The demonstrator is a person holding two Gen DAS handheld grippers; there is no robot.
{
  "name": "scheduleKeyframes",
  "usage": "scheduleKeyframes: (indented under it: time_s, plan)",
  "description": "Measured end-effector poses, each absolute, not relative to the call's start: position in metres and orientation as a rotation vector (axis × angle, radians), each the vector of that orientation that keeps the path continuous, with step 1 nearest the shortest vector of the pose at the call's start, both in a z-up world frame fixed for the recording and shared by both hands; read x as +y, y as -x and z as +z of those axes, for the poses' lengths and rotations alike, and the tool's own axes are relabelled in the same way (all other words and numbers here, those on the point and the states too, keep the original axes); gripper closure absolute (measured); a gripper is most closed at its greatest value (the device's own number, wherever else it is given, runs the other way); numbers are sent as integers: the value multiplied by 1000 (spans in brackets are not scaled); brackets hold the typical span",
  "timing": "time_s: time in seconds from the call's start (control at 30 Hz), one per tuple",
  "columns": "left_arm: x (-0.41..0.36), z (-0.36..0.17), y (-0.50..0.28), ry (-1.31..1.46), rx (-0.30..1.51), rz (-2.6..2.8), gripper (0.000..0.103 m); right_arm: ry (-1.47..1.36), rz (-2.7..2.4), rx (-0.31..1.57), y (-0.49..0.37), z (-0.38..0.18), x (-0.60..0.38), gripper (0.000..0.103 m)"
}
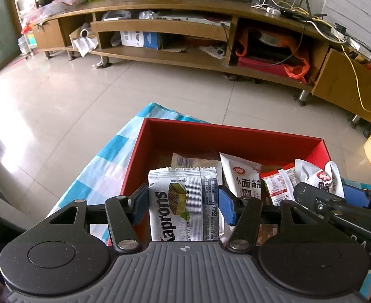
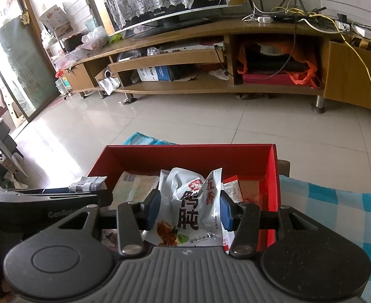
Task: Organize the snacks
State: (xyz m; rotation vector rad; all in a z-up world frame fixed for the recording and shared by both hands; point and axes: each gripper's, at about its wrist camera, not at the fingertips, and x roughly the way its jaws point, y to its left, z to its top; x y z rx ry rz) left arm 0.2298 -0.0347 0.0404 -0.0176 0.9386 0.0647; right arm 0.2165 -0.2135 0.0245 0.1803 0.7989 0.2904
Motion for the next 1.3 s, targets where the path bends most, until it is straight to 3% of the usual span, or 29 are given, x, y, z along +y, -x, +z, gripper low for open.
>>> scheduleKeyframes:
  time_s: [0.93,1.3]
  plan:
    - [-36,26,-242,2,969,89,37,-146,269,861,-235,0,-211,52]
    - [-40,27,-241,-24,950,96,29,-131,263,856,-235,-1,-210,51]
